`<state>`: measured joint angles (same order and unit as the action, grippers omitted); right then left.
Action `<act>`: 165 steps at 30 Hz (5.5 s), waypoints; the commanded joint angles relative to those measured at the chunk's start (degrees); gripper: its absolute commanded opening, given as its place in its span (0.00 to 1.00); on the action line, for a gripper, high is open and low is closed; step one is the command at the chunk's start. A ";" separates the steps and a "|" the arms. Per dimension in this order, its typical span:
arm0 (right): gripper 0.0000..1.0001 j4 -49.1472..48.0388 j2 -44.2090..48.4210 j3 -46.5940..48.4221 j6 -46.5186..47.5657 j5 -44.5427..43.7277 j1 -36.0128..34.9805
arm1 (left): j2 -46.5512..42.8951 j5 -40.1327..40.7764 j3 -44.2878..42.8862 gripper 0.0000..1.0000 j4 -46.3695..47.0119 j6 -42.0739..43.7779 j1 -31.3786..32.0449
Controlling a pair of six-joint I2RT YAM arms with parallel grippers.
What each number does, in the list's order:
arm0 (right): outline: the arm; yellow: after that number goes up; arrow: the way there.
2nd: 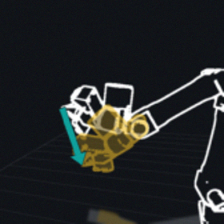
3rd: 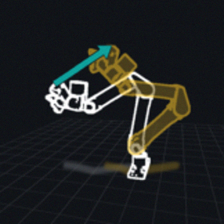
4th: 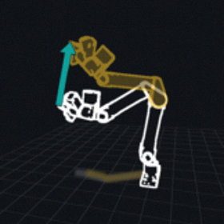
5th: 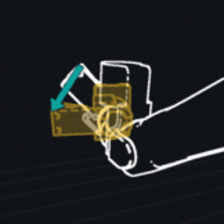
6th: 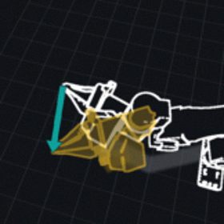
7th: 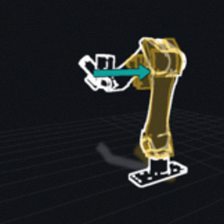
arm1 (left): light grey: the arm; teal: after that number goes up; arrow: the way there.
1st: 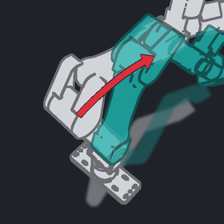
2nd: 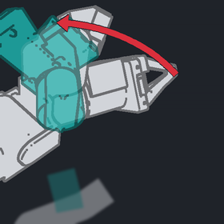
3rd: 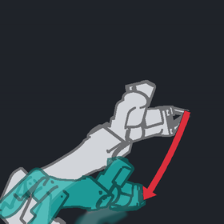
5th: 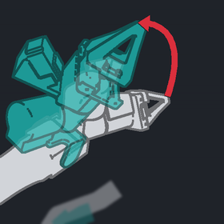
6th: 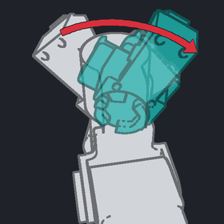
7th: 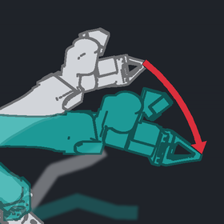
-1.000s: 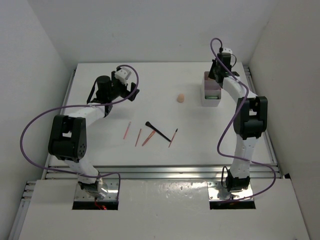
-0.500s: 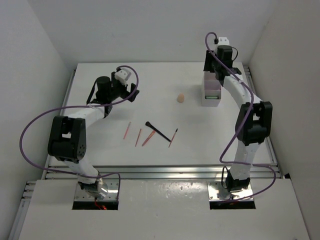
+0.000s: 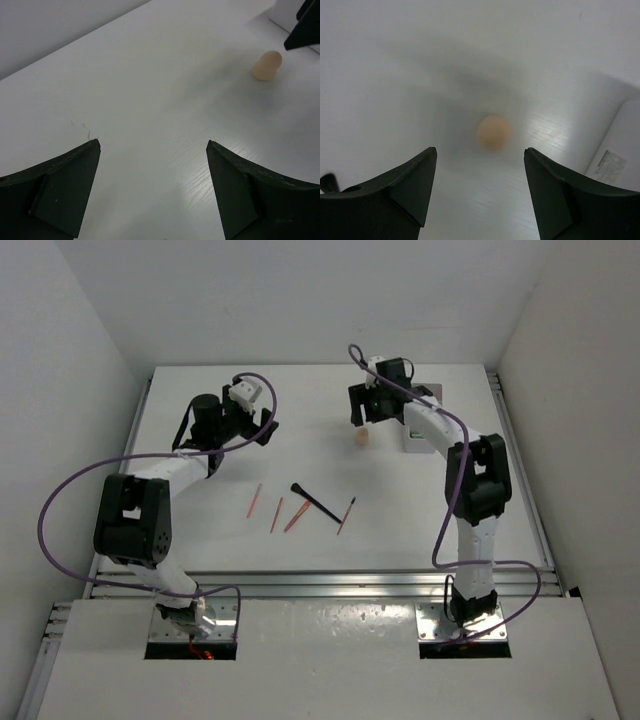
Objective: Organize the makeup
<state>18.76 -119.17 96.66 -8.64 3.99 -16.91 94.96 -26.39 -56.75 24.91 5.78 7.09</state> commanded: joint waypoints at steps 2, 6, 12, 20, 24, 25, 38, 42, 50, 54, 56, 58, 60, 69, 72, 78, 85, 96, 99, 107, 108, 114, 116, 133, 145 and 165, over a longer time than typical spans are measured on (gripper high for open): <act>0.71 3.47 -2.29 1.60 -0.67 3.22 -0.41 | -3.11 -1.64 0.85 0.94 1.20 0.63 -0.15; 0.69 3.56 -4.66 1.51 -0.58 3.57 -1.11 | -3.11 -1.64 1.38 0.94 1.20 0.63 0.37; 0.59 0.66 -8.26 2.47 -1.46 2.87 -1.02 | -3.11 -1.64 1.38 0.94 0.68 1.16 0.38; 0.40 0.48 -11.69 6.61 -0.50 -0.03 -1.02 | -3.64 -1.12 1.38 0.94 0.67 1.16 0.38; 0.21 0.05 -11.17 5.82 0.20 -2.32 -0.94 | -3.64 -1.12 1.38 0.95 0.15 1.16 0.38; 0.18 -0.13 -11.08 5.73 0.21 -2.23 -0.94 | -3.64 -1.12 1.38 0.95 0.14 1.16 0.38; 0.03 -15.31 4.20 -3.66 -15.08 -0.56 6.09 | -3.64 -1.12 1.38 0.95 -1.70 3.45 0.38; 0.02 -17.44 8.43 -6.75 -16.41 -3.46 11.01 | -3.64 -1.64 1.38 0.95 -1.70 3.97 0.38; 0.02 -16.57 7.65 -7.98 -19.30 -7.42 15.32 | -3.64 -2.17 1.38 0.95 -2.85 5.03 0.38; 0.02 -15.42 5.36 -5.43 -20.88 -7.07 15.41 | -3.64 -2.17 1.38 0.95 -2.85 5.56 0.91; 0.02 -16.13 5.18 -5.78 -21.67 -7.24 15.33 | -3.64 -1.65 1.38 0.95 -3.46 5.56 0.91; 0.02 -16.39 4.92 -6.48 -22.55 -7.33 15.15 | -3.64 -1.64 1.38 0.95 -3.99 5.56 0.91; 0.02 -16.57 4.22 -6.58 -23.43 -7.59 15.24 | -3.64 -1.64 1.38 0.95 -3.99 5.56 0.91; 0.16 -17.27 0.87 -6.57 -23.09 -7.86 15.41 | -3.11 -1.64 1.38 0.95 -3.99 6.08 0.91; 0.26 -15.87 1.57 -6.92 -21.50 -7.59 15.24 | -3.11 -1.12 1.38 0.95 -4.52 6.08 0.91; 0.51 -15.69 3.33 -8.51 -20.45 -8.12 15.41 | -3.11 -1.12 1.38 0.95 -4.52 6.08 0.91; 0.65 -12.88 5.79 -5.34 -15.01 -9.44 15.33 | -3.11 -1.12 1.38 0.95 -4.52 6.61 0.91; 0.71 -5.68 15.54 -5.34 -1.83 -9.35 11.73 | -4.17 1.15 -5.73 0.84 -32.60 21.19 -2.25; 0.71 -6.71 19.50 -10.60 -0.84 -9.53 9.62 | -4.17 5.90 -5.74 0.81 -43.52 24.97 -2.26; 0.71 -6.90 27.75 -23.44 -2.43 -9.53 7.94 | -2.24 10.84 -1.78 0.81 -42.67 17.70 2.48; 0.71 -6.55 28.29 -24.58 -2.34 -9.35 7.85 | -2.23 10.84 -1.00 0.81 -41.88 17.08 2.49; 0.71 -5.40 35.49 -32.40 -1.20 -11.02 7.85 | -1.62 19.35 0.77 0.81 -41.34 11.98 6.53; 0.71 -5.23 37.34 -34.42 -0.85 -11.98 7.85 | -1.09 21.63 1.29 0.81 -41.87 9.43 7.14; 0.75 -2.07 44.99 -39.27 4.34 -15.50 9.96 | 9.89 27.80 0.16 0.45 -42.66 2.66 10.75; 0.76 -3.90 44.38 -38.39 3.55 -15.59 11.37 | 12.70 27.27 -7.84 0.00 -44.42 0.90 8.90; 0.76 -10.06 48.42 -46.47 -2.17 -8.21 23.14 | 24.82 3.98 -48.09 0.00 -16.22 2.74 15.58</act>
<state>11.57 -73.71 50.41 -10.09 -6.37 4.73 117.34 -16.71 -101.95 -4.99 9.61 19.33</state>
